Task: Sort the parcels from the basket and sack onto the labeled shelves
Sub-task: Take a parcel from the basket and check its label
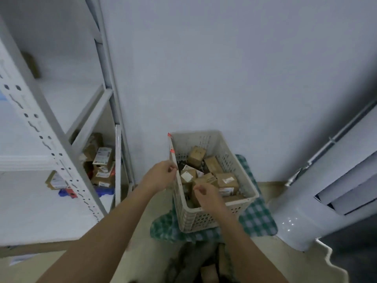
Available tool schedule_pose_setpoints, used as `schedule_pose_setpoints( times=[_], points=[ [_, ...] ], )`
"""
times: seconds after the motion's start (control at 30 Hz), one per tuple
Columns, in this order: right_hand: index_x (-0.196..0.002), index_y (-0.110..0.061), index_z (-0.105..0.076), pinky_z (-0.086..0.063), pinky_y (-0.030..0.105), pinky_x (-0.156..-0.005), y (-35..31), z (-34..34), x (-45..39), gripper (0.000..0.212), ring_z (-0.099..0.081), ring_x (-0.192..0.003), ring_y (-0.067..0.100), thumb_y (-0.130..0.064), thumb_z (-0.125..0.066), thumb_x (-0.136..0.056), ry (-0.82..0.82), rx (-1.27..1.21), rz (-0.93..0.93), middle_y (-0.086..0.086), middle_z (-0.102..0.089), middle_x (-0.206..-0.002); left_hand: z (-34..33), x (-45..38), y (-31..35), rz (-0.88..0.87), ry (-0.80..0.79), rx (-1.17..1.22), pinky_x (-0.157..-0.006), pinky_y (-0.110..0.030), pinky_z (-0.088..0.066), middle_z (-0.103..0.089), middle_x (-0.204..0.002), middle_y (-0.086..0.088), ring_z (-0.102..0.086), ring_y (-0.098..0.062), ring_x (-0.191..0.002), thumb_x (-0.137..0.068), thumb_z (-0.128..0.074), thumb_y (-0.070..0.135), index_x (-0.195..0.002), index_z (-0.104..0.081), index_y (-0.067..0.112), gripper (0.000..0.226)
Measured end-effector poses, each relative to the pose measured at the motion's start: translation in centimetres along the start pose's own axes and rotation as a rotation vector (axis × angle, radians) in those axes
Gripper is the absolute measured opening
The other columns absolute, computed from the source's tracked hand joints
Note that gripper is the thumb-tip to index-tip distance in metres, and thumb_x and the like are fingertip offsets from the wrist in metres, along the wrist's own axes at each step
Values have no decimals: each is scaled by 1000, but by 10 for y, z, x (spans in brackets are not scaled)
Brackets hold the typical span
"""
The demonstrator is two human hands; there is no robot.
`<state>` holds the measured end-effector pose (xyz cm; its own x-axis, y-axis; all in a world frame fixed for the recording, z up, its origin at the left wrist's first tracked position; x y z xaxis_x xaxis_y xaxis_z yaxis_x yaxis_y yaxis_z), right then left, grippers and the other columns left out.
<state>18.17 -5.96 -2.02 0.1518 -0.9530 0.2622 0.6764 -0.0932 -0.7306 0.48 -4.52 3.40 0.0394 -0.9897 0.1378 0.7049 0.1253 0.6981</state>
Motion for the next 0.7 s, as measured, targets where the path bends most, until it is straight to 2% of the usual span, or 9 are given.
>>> schedule_pose_setpoints(
  times=[0.1,0.2,0.33,0.43,0.5,0.6,0.7],
  points=[
    [-96,-21,-64,-47,29,-73,-2,-17,-29,16,-58,-88,17,-20,-49,-100,48,-84,-115,-4,-62,-90,2,-41,-15,-30,-80,43,-79,-31,-50,-66,-105,-5,-61,-19,-92,-98,-47,22,-98,-60,26,14],
    [-83,-29,-60,-49,34,-76,-3,-32,-47,23,-61,-88,23,-17,-50,-100,80,-171,-186,-1,-64,-89,-1,-77,-27,-58,-144,50,-69,-23,-41,-61,-106,-2,-56,-16,-92,-99,-47,23,-97,-59,26,13],
    [-98,-23,-64,-51,32,-80,10,-39,-52,14,-60,-89,15,-16,-51,-99,147,-213,-266,-7,-63,-91,-22,-106,-45,-62,-246,68,-68,-19,-41,-61,-112,-1,-56,-14,-96,-100,-47,21,-104,-63,22,17],
    [-109,-19,-65,-54,37,-84,28,-34,-57,17,-61,-92,18,-16,-51,-99,178,-161,-328,-1,-65,-100,-38,-122,-54,-53,-299,30,-64,-16,-36,-55,-109,1,-50,-11,-96,-101,-44,17,-111,-63,14,22],
    [-114,-17,-64,-53,36,-83,35,-31,-70,21,-60,-93,18,-16,-50,-99,170,-102,-343,0,-64,-104,-46,-132,-64,-24,-335,7,-63,-16,-36,-55,-108,0,-49,-11,-94,-101,-44,18,-112,-62,14,21],
    [-110,-16,-63,-51,37,-77,31,-24,-109,21,-58,-91,20,-12,-48,-96,201,36,-230,1,-63,-102,-51,-155,-79,11,-362,-14,-70,-21,-41,-59,-111,-2,-51,-12,-92,-101,-44,19,-115,-62,13,24],
    [-122,-15,-57,-39,34,-77,27,-29,-159,30,-47,-97,22,-10,-48,-94,155,252,-148,7,-56,-113,-47,-188,-90,37,-337,-35,-76,-27,-41,-62,-115,-6,-53,-14,-93,-101,-44,18,-112,-64,13,24]
  ],
)
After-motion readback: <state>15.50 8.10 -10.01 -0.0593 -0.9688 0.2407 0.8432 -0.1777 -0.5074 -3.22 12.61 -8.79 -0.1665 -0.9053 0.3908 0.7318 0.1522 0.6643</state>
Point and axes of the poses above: each hand's wrist, its own x-axis away from the middle knuckle, its own z-axis out of the back of the hand, y = z × x, the point moved 9 cm from there along -x, towards the middle knuckle
